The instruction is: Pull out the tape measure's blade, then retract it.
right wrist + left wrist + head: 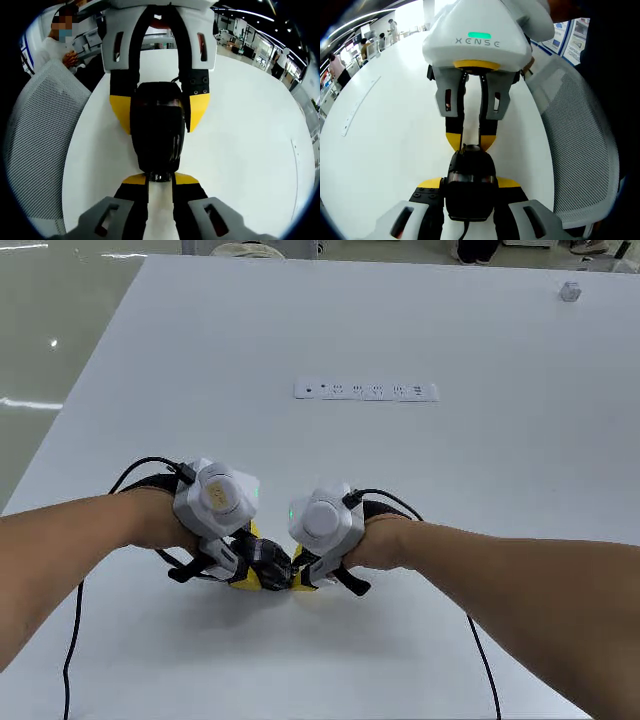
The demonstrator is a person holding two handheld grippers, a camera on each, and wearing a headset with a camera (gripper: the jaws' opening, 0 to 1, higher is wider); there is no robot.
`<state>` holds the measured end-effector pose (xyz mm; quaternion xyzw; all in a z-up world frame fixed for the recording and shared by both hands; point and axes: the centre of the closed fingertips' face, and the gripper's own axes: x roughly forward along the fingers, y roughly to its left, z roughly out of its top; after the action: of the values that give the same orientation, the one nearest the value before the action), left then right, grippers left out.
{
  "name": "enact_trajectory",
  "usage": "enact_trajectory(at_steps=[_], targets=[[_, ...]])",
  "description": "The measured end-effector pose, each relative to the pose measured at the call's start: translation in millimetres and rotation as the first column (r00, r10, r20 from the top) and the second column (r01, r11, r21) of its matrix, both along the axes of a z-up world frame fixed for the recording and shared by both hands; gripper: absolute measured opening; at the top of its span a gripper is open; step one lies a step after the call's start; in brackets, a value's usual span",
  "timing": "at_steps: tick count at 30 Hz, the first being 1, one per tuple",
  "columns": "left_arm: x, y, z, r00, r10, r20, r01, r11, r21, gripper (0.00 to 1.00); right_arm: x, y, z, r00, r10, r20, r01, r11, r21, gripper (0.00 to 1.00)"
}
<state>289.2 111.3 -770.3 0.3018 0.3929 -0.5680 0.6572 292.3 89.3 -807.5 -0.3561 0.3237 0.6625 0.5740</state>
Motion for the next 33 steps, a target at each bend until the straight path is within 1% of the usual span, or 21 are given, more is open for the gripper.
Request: enact_trajectory(at_steps=[1,2,3,6,10,12,25,33], targets=[[1.1,0.5,-0.4,1.000,0.003,-0.001,-0.003,1.000,-0.001,0.35,0.9,0.1,0.1,1.000,-0.010,-0.006,0.010,1.000,0.001,0.16],[3.1,1.2,-0.6,1.000,0.019,-0.004,-0.019,1.000,-0.002,0.35,3.1,-1.7,-0.2,0.999,-0.040,-0.019,0.040,0.999,-0.006,0.14],[3.7,0.9,-1.1,1.000,0.027,-0.009,-0.027,1.000,-0.005,0.35,2.9,-0.8,0.1,0.999,-0.046,-0.029,0.046,0.999,0.002,0.14],[1.4,0.9,-2.0,1.000,-0.004,0.003,0.004,1.000,0.003,0.35,1.5,-0.4,0.1,0.998,-0.047,-0.034,0.047,0.999,-0.003,0.14],[2.7,1.5,-3.3,1.000,-0.005,0.004,0.005,1.000,0.006,0.35,1.3,-0.4,0.1,0.998,-0.050,-0.038,0.050,0.999,-0.004,0.13],[3.3,1.8,-3.7,1.000,-0.004,0.004,0.004,1.000,0.003,0.34,1.4,-0.9,0.0,0.996,-0.075,-0.049,0.074,0.997,-0.011,0.13],[1.8,1.7,-3.7,1.000,-0.007,0.008,0.007,1.000,0.009,0.34,0.8,-6.9,-2.0,0.997,-0.074,-0.038,0.072,0.997,-0.038,0.12],[0.4,0.8,-2.7,1.000,0.000,0.007,0.000,1.000,0.004,0.34,1.8,-10.5,-2.7,0.997,-0.074,-0.036,0.073,0.996,-0.042,0.12]])
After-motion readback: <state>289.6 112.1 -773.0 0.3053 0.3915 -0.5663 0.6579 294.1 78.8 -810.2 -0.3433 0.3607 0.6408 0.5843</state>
